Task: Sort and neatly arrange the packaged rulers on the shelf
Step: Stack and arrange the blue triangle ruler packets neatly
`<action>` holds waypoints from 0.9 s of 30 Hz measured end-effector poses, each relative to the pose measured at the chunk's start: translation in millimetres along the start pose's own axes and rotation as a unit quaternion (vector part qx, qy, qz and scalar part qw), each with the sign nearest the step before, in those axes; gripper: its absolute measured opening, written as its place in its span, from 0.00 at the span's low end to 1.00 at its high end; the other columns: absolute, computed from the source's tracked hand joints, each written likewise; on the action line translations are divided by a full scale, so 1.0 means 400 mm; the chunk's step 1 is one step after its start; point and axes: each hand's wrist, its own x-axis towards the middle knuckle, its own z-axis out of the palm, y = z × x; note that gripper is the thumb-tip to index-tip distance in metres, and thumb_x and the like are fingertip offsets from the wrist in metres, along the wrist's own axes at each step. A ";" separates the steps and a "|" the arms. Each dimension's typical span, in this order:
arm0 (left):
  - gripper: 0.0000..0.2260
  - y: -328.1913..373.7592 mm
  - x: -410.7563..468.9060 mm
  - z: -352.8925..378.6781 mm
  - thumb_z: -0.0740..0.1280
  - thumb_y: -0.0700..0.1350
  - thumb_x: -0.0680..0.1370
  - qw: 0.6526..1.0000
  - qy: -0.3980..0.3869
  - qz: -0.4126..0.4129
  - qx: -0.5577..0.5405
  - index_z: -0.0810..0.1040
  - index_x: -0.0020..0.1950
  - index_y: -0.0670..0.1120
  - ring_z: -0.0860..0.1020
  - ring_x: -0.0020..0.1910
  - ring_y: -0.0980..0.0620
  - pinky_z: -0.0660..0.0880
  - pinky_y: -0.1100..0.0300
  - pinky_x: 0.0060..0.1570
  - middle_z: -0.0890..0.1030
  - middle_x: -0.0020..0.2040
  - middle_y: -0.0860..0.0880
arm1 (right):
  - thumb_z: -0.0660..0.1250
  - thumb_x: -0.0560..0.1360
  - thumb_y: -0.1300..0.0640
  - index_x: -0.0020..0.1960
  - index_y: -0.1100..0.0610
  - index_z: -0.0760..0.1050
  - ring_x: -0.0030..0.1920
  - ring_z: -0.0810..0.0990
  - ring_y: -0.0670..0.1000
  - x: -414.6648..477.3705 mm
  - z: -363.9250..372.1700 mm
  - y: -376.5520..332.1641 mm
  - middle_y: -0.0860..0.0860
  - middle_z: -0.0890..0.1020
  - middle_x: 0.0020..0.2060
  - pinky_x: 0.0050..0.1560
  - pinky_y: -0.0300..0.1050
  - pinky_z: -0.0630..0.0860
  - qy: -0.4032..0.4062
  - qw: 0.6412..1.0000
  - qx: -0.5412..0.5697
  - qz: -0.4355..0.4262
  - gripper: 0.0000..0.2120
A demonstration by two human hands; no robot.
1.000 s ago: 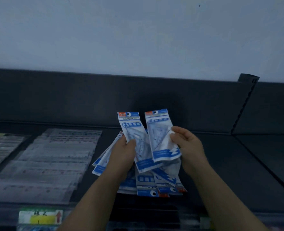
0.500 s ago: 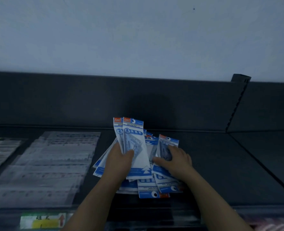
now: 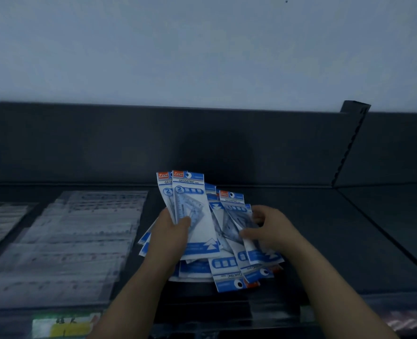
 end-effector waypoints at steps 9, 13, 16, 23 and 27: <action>0.14 0.012 -0.010 -0.001 0.59 0.40 0.81 0.999 -0.023 0.014 -0.020 0.72 0.66 0.49 0.79 0.53 0.48 0.76 0.46 0.57 0.79 0.56 0.48 | 0.63 0.75 0.62 0.29 0.60 0.63 0.23 0.58 0.45 -0.011 0.023 -0.002 0.54 0.62 0.24 0.24 0.37 0.54 0.194 0.974 0.103 -0.056 0.18; 0.13 0.024 -0.020 0.017 0.57 0.43 0.83 0.998 -0.042 0.026 -0.026 0.69 0.66 0.51 0.78 0.51 0.53 0.75 0.52 0.54 0.78 0.53 0.52 | 0.63 0.77 0.63 0.28 0.59 0.63 0.22 0.56 0.43 -0.048 0.049 -0.068 0.49 0.62 0.22 0.24 0.35 0.54 0.188 0.963 0.147 -0.125 0.19; 0.12 0.024 -0.031 0.029 0.57 0.45 0.82 0.996 -0.074 0.021 -0.037 0.70 0.64 0.55 0.80 0.52 0.50 0.77 0.44 0.55 0.80 0.55 0.51 | 0.63 0.78 0.56 0.40 0.58 0.82 0.26 0.71 0.46 -0.075 0.074 -0.111 0.49 0.79 0.29 0.28 0.41 0.69 0.096 0.972 0.149 -0.153 0.12; 0.11 0.005 -0.036 0.018 0.58 0.46 0.82 0.992 -0.104 0.008 -0.077 0.74 0.60 0.58 0.81 0.54 0.51 0.77 0.45 0.58 0.82 0.55 0.54 | 0.66 0.77 0.57 0.50 0.50 0.81 0.42 0.79 0.42 -0.077 0.089 -0.102 0.46 0.83 0.44 0.42 0.31 0.75 0.046 0.968 0.210 -0.127 0.06; 0.10 0.010 -0.049 0.020 0.58 0.47 0.82 0.993 -0.091 0.009 -0.068 0.74 0.59 0.59 0.80 0.55 0.47 0.76 0.43 0.58 0.81 0.56 0.51 | 0.73 0.71 0.63 0.43 0.52 0.81 0.43 0.81 0.50 -0.049 0.061 -0.096 0.52 0.85 0.41 0.45 0.45 0.79 0.059 0.959 0.260 -0.098 0.07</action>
